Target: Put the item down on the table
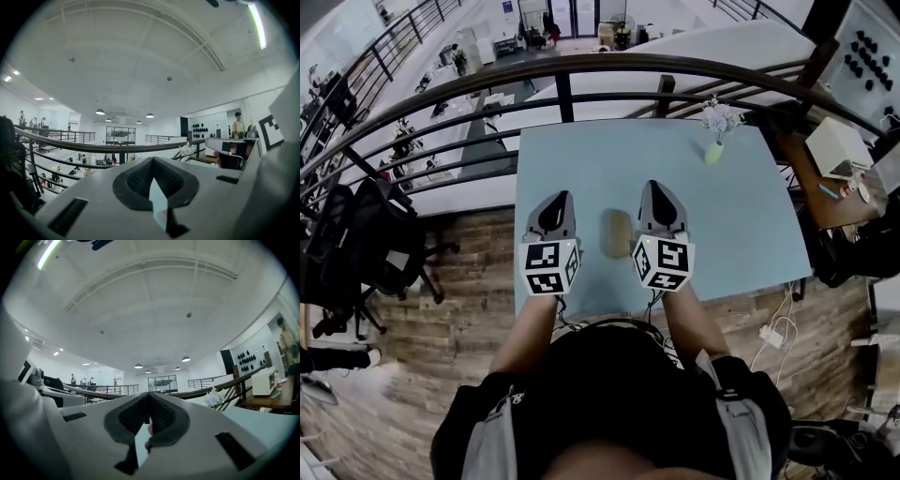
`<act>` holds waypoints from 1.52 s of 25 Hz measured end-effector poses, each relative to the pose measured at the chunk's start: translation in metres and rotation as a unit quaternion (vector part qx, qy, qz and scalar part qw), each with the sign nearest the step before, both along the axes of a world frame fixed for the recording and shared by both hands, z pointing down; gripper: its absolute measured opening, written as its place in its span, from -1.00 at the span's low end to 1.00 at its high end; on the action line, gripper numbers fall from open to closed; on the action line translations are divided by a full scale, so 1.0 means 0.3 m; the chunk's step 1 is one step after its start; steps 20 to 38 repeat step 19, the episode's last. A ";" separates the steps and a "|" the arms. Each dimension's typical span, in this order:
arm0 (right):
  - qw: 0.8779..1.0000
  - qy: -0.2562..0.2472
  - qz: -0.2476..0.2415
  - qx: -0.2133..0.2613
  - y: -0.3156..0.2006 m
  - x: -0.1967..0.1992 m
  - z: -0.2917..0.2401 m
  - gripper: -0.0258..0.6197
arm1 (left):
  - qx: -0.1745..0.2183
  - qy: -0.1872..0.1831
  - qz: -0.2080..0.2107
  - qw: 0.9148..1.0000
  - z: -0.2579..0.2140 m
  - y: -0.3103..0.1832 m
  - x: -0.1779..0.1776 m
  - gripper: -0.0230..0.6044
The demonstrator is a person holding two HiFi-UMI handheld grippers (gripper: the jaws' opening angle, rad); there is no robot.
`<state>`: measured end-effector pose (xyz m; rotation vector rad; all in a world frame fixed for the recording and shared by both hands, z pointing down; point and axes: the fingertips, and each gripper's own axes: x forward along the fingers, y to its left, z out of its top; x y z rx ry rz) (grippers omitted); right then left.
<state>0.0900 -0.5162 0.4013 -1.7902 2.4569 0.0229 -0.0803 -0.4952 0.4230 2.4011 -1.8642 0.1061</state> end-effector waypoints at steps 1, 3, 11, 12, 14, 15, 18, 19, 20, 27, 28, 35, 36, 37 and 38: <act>1.000 0.001 0.000 -0.004 -0.002 0.001 0.008 -0.92 | 0.000 0.000 0.001 1.000 -0.001 0.001 0.005 -0.90; 1.000 0.005 -0.001 -0.010 -0.004 0.002 0.020 -0.92 | 0.001 0.000 0.003 1.000 -0.005 0.005 0.015 -0.90; 1.000 0.012 -0.006 -0.014 0.004 -0.028 0.015 -0.92 | 0.001 0.002 0.007 1.000 -0.007 0.015 0.019 -0.90; 1.000 0.012 -0.007 -0.016 0.003 -0.029 0.017 -0.92 | 0.001 0.002 0.007 1.000 -0.007 0.014 0.018 -0.90; 1.000 0.011 -0.006 -0.019 -0.002 -0.030 0.023 -0.92 | 0.001 0.003 0.007 1.000 -0.009 0.013 0.017 -0.90; 1.000 0.010 -0.006 -0.021 -0.003 -0.031 0.026 -0.92 | 0.002 0.003 0.007 1.000 -0.011 0.013 0.015 -0.90; 1.000 0.013 -0.004 -0.023 -0.004 -0.037 0.032 -0.92 | 0.004 0.003 0.006 1.000 -0.015 0.017 0.005 -0.90; 1.000 0.014 -0.004 -0.023 -0.004 -0.040 0.034 -0.92 | 0.005 0.004 0.006 1.000 -0.016 0.018 0.001 -0.90; 1.000 0.014 -0.004 -0.023 -0.004 -0.040 0.034 -0.92 | 0.005 0.004 0.006 1.000 -0.016 0.018 0.001 -0.90; 1.000 0.014 -0.004 -0.023 -0.004 -0.040 0.034 -0.92 | 0.005 0.004 0.006 1.000 -0.016 0.018 0.001 -0.90; 1.000 0.014 -0.004 -0.023 -0.004 -0.040 0.034 -0.92 | 0.005 0.004 0.006 1.000 -0.016 0.018 0.001 -0.90; 1.000 0.014 -0.004 -0.023 -0.004 -0.040 0.034 -0.92 | 0.005 0.004 0.006 1.000 -0.016 0.018 0.001 -0.90; 1.000 0.014 -0.004 -0.023 -0.004 -0.040 0.034 -0.92 | 0.005 0.004 0.006 1.000 -0.016 0.018 0.001 -0.90; 1.000 0.014 -0.004 -0.023 -0.004 -0.040 0.034 -0.92 | 0.005 0.004 0.006 1.000 -0.016 0.018 0.001 -0.90; 1.000 0.014 -0.004 -0.023 -0.004 -0.040 0.034 -0.92 | 0.005 0.004 0.006 1.000 -0.016 0.018 0.001 -0.90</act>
